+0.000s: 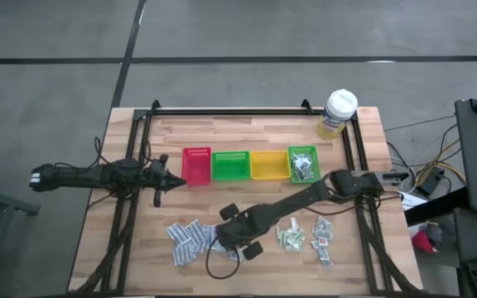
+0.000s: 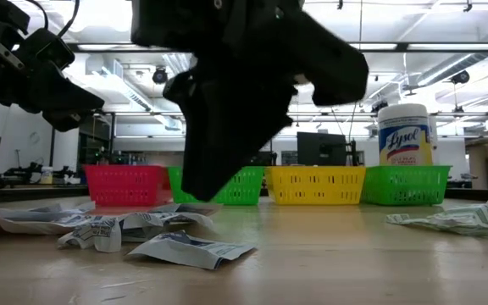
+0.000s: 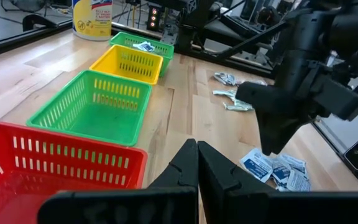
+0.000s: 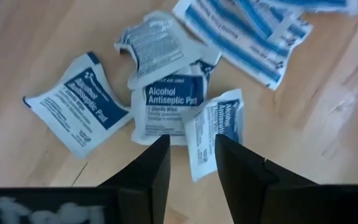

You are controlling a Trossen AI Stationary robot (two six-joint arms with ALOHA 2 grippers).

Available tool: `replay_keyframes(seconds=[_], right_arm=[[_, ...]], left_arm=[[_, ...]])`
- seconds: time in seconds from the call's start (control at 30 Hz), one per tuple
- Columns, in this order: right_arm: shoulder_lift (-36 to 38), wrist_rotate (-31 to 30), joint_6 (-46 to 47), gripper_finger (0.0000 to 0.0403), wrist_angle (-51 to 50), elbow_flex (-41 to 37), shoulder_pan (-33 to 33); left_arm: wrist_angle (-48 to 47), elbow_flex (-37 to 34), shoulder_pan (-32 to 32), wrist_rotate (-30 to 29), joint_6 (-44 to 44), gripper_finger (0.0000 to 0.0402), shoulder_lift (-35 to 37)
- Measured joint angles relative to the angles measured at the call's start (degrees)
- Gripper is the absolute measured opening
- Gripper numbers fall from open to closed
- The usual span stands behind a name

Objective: Pick & Place First Aid Supplies
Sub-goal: Put the blue alcohol pad into the right green bin

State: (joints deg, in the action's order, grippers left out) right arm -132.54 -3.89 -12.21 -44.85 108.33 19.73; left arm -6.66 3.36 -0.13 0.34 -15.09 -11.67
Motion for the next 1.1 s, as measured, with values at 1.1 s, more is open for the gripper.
replay_keyframes(seconds=[1.1], right_arm=[[-0.1, -4.1, 0.2, 0.0121, 3.2, -2.7, -0.3]], left_arm=[[0.0, 0.0, 0.0, 0.0, 0.1, 0.0000, -0.1]])
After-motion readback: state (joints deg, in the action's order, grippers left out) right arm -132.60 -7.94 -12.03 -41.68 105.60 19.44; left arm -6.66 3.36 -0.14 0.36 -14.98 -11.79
